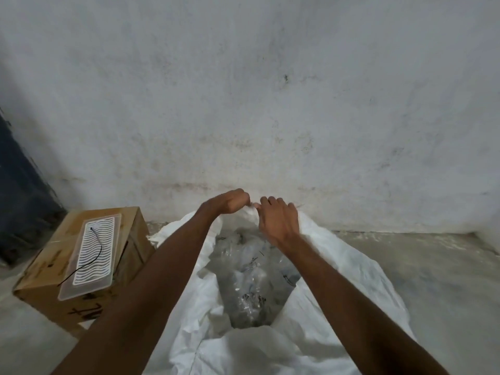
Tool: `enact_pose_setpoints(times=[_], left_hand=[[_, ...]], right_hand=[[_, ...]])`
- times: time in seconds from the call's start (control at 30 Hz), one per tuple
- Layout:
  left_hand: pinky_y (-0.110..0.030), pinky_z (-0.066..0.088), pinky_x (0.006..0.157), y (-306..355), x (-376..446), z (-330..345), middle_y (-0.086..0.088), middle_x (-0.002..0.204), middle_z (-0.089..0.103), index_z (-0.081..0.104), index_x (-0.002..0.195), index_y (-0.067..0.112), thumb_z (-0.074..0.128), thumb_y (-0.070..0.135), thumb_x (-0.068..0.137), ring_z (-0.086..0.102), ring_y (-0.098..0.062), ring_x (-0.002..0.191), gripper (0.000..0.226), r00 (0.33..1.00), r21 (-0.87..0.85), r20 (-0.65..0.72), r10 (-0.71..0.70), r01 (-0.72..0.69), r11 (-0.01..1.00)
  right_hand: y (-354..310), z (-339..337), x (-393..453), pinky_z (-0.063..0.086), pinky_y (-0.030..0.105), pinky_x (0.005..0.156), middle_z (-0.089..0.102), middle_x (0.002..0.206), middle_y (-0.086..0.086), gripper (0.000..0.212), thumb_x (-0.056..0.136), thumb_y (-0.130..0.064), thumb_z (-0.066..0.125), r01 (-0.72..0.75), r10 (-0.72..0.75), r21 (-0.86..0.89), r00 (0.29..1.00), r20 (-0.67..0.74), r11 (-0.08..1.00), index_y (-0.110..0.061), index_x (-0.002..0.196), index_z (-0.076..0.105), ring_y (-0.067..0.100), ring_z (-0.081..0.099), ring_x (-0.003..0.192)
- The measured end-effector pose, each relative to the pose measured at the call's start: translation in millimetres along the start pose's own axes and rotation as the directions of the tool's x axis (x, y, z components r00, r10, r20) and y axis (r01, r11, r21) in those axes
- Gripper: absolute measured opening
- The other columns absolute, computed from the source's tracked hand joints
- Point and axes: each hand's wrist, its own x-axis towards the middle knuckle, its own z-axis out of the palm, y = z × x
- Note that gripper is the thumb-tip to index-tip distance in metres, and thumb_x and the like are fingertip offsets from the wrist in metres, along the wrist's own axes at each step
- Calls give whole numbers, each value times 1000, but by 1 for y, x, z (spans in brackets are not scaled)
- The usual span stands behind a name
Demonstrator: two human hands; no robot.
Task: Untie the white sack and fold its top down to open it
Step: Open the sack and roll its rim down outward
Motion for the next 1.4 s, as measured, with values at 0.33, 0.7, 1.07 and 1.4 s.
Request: enact_pose_setpoints(times=[0.33,0.7,1.07,1.4], left_hand=[[-40,51,77,0,-12,51,-10,110,65,53,118,15,49,24,97,63,-31,95,23,867,395,-297,401,-270,878],[-39,45,91,-26,35,8,-12,123,64,67,101,16,38,38,101,61,-30,105,37,1000,154,-14,5,-3,988],[-39,44,73,46,38,79,-5,91,62,51,98,16,37,29,105,60,-34,88,21,891,266,-136,434,-389,882],[-39,39,98,48,91,75,-13,127,58,58,111,12,31,37,103,54,-29,109,38,998,134,1,-70,69,989]], right_hand=[[42,-13,75,38,34,104,50,147,13,53,109,-42,34,-541,121,317,626,770,778,-6,145,47,30,51,131],[47,0,14,49,43,87,61,117,16,30,105,-35,44,-342,271,121,879,393,932,-10,117,55,37,64,107],[106,-39,40,40,38,101,57,140,14,65,106,-56,29,-588,238,191,573,785,786,-6,140,53,31,58,121],[87,10,-30,48,43,89,60,121,16,51,101,-53,44,-473,360,165,816,453,865,-7,122,46,37,61,110]])
